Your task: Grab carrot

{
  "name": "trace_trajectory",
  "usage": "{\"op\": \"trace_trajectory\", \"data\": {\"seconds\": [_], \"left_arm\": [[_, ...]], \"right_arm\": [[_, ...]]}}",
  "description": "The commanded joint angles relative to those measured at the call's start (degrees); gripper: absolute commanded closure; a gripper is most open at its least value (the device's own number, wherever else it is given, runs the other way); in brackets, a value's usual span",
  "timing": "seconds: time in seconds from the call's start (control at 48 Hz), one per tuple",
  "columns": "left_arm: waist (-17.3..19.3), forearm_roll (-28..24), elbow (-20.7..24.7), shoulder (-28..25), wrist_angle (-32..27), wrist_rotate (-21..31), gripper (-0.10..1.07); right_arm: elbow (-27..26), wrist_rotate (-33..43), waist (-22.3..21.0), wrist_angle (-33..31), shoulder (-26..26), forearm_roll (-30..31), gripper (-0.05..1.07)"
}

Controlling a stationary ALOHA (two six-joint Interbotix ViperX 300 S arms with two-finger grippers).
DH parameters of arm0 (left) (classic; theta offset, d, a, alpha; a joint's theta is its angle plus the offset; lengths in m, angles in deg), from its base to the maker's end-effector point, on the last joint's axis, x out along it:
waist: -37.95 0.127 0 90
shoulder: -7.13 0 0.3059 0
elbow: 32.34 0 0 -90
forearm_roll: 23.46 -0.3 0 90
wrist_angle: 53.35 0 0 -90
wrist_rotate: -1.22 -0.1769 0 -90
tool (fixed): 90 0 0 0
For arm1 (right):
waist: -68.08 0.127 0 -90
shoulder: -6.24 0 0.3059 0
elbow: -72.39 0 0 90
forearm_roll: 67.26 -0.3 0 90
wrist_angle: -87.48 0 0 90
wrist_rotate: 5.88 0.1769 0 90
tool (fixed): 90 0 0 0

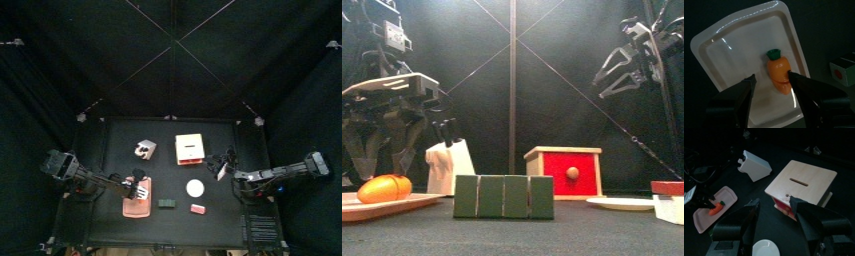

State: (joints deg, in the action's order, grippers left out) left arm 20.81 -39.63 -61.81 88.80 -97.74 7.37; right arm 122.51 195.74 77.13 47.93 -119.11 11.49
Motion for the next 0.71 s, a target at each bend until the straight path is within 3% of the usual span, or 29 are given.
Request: {"op": "trace_trajectory", "data": {"seconds": [0.0,0.688], "left_arm": [[-0.1,-0.2,0.9,1.1,0.2,0.0,0.09],[-0.1,-0.4,2.5,-2.2,3.5,0.2,0.09]], "right_arm": [[-0.5,0.1,-0.1,0.1,0.1,-0.1,0.17],[-0.5,0.0,-0.2,0.0,0.1,0.6,0.17]]}}
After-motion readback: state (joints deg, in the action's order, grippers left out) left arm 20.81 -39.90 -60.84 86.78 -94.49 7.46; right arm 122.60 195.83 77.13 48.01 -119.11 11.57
